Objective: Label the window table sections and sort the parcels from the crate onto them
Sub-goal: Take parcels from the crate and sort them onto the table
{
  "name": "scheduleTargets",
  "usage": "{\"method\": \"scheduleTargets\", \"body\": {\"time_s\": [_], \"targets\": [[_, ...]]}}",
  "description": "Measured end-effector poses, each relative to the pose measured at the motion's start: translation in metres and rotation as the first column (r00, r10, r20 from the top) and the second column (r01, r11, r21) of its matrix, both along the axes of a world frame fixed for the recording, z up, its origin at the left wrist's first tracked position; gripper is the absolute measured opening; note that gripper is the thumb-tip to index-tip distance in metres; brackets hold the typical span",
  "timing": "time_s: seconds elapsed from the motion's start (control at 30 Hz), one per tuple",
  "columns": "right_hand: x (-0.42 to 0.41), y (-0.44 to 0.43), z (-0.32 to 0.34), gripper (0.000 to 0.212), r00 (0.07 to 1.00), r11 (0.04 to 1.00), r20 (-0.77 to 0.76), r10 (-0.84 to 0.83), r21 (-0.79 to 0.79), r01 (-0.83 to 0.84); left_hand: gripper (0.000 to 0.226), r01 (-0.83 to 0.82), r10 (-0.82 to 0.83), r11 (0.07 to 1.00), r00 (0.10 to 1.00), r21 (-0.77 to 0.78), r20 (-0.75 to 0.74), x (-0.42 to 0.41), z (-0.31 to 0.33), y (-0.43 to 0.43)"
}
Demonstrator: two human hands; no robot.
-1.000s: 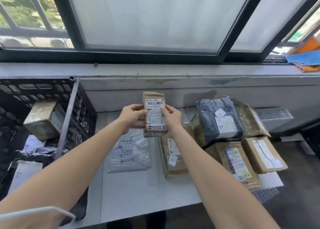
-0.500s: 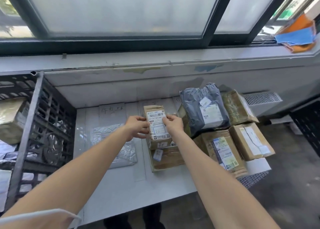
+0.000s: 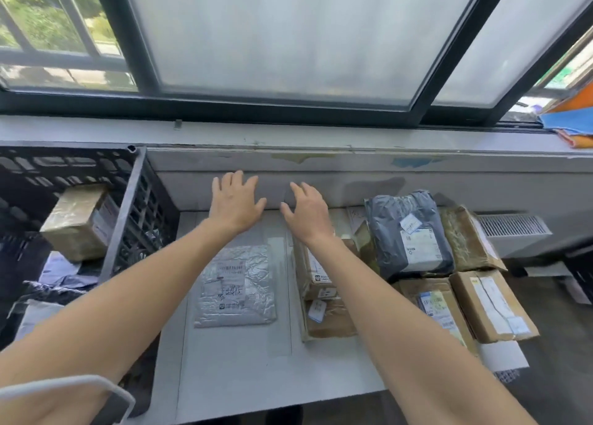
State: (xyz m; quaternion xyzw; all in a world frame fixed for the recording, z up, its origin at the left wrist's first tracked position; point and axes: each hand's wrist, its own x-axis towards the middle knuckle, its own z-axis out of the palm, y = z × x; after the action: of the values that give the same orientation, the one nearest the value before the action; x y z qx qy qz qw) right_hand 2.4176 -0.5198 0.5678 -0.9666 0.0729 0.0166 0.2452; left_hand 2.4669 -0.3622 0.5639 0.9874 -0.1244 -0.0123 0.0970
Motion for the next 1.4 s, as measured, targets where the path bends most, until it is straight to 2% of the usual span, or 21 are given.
{"method": "scheduleTargets", "body": {"time_s": [0.1,0.27,0.37,0.47,0.6,0.77,0.87,0.93,1.0,1.07,1.13,1.2,1.3,1.4], "targets": [[0.022,0.046,0.018,0.059,0.993,0.992,0.054,0.109,-0.069,-0.105,0.06,-0.035,0.03,0.997,0.997,0.065,0.064,0.013,0.022,0.045],[0.054,0.139,0.044,0.059,0.943,0.95,0.137,0.303,-0.124,-0.287,0.056,-0.174,0.17,0.985,0.971,0.006,0.171,0.018,0.046,0.14],[0.063,0.205,0.049,0.059,0.906,0.925,0.188,0.38,-0.057,-0.376,0.054,-0.277,0.275,0.961,0.942,-0.017,0.191,0.013,0.045,0.206],[0.064,0.267,0.045,0.061,0.871,0.89,0.205,0.446,-0.003,-0.455,0.057,-0.39,0.379,0.92,0.912,0.043,0.156,0.004,0.034,0.269],[0.064,0.331,0.028,0.062,0.827,0.84,0.147,0.543,-0.07,-0.538,0.059,-0.443,0.436,0.892,0.895,0.092,0.092,-0.011,0.01,0.326],[0.07,0.377,0.004,0.063,0.838,0.825,-0.054,0.543,-0.153,-0.544,0.057,-0.419,0.415,0.896,0.908,0.148,0.06,-0.017,-0.013,0.355],[0.072,0.389,-0.007,0.057,0.865,0.857,-0.118,0.488,-0.123,-0.5,0.054,-0.415,0.418,0.906,0.908,0.086,-0.027,-0.013,-0.02,0.359],[0.073,0.395,-0.013,0.055,0.888,0.896,-0.172,0.426,-0.051,-0.44,0.056,-0.445,0.43,0.893,0.888,-0.066,-0.166,-0.011,-0.026,0.358],[0.075,0.401,-0.017,0.06,0.911,0.947,-0.26,0.321,0.101,-0.305,0.059,-0.538,0.429,0.787,0.829,-0.302,-0.358,-0.008,-0.029,0.357],[0.078,0.404,-0.02,0.061,0.909,0.956,-0.36,0.208,0.272,-0.111,0.06,-0.622,0.424,0.644,0.775,-0.446,-0.469,-0.005,-0.033,0.356],[0.08,0.405,-0.021,0.054,0.902,0.919,-0.409,0.138,0.393,0.038,0.061,-0.668,0.45,0.57,0.741,-0.478,-0.498,-0.002,-0.034,0.356],[0.08,0.404,-0.022,0.051,0.913,0.885,-0.4,0.076,0.449,0.123,0.065,-0.711,0.491,0.504,0.703,-0.491,-0.514,0.001,-0.034,0.357],[0.078,0.402,-0.02,0.042,0.939,0.858,-0.341,0.043,0.495,0.141,0.08,-0.77,0.526,0.357,0.633,-0.529,-0.568,0.006,-0.03,0.363],[0.075,0.404,-0.012,0.032,0.968,0.818,-0.247,0.039,0.564,0.112,0.091,-0.794,0.532,0.283,0.596,-0.537,-0.601,0.008,-0.022,0.368]]}}
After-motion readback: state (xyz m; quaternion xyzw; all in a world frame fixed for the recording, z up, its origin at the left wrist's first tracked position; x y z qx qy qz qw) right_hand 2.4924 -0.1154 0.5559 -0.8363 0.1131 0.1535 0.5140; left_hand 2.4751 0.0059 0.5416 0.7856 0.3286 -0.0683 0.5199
